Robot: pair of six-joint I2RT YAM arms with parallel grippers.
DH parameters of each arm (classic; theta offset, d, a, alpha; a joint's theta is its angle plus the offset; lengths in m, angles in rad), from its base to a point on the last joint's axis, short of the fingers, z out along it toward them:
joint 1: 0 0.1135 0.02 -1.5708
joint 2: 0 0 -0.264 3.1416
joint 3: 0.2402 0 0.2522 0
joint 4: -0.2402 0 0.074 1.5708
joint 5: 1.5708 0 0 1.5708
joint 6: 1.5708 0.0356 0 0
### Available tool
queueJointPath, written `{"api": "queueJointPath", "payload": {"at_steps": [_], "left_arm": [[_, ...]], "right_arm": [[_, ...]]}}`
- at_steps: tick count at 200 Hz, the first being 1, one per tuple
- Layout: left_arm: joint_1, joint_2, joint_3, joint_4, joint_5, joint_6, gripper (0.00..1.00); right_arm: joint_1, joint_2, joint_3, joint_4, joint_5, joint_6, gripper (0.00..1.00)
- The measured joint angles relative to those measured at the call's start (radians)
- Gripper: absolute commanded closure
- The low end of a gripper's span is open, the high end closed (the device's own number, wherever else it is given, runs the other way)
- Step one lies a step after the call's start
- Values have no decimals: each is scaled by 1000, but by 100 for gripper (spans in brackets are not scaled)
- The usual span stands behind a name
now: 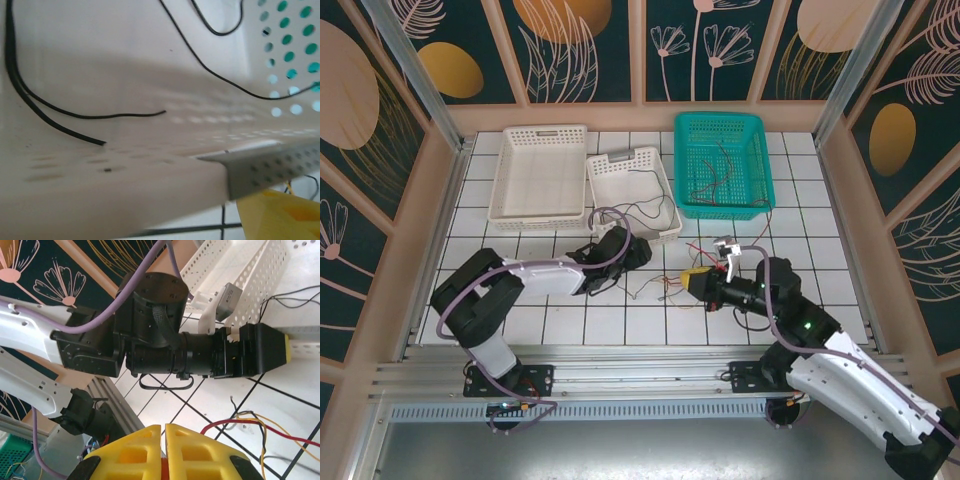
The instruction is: Untangle the cables
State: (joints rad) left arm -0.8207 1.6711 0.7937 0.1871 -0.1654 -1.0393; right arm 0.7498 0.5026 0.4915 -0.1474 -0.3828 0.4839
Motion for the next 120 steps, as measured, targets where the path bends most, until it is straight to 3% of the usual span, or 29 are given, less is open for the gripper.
{"api": "queueJointPath", "payload": {"at_steps": [68, 120], "left_arm": [[-20, -321, -213, 129, 198, 63, 21], [-89, -369, -233, 108, 277, 199, 22]], "right_arm": [[0, 33, 100, -71, 27, -24, 100], [0, 79, 168, -82, 23, -32, 100]]}}
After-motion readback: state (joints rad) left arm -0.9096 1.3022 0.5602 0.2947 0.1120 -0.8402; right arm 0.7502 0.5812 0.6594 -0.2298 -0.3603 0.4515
